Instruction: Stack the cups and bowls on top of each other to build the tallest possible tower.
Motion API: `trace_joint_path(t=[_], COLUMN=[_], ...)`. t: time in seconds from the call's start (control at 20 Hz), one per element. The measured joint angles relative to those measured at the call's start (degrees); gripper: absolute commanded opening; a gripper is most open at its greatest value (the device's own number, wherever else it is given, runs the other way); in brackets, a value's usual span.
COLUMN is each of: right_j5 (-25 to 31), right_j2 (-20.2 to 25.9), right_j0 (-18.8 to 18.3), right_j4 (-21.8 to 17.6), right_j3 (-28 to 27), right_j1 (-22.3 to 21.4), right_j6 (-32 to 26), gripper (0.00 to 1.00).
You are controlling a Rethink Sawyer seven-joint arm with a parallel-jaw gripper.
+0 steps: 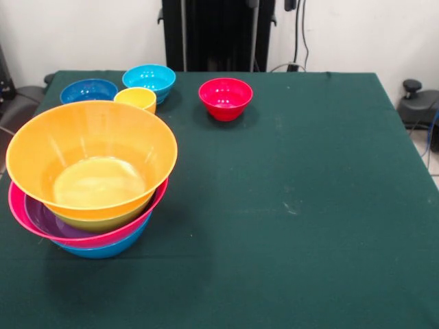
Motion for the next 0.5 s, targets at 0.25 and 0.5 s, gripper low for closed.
trace_joint_path(t=[0.25, 0.5], right_j5=[0.00, 0.00], right_j2=[-0.02, -0.01], right_j0=[-1.19, -1.89], right_j4=[-0.04, -0.07], right_j3=[1.01, 1.03], right_j1=[-1.27, -1.36], right_j6=[0.00, 0.00], gripper=[1.00, 1.00])
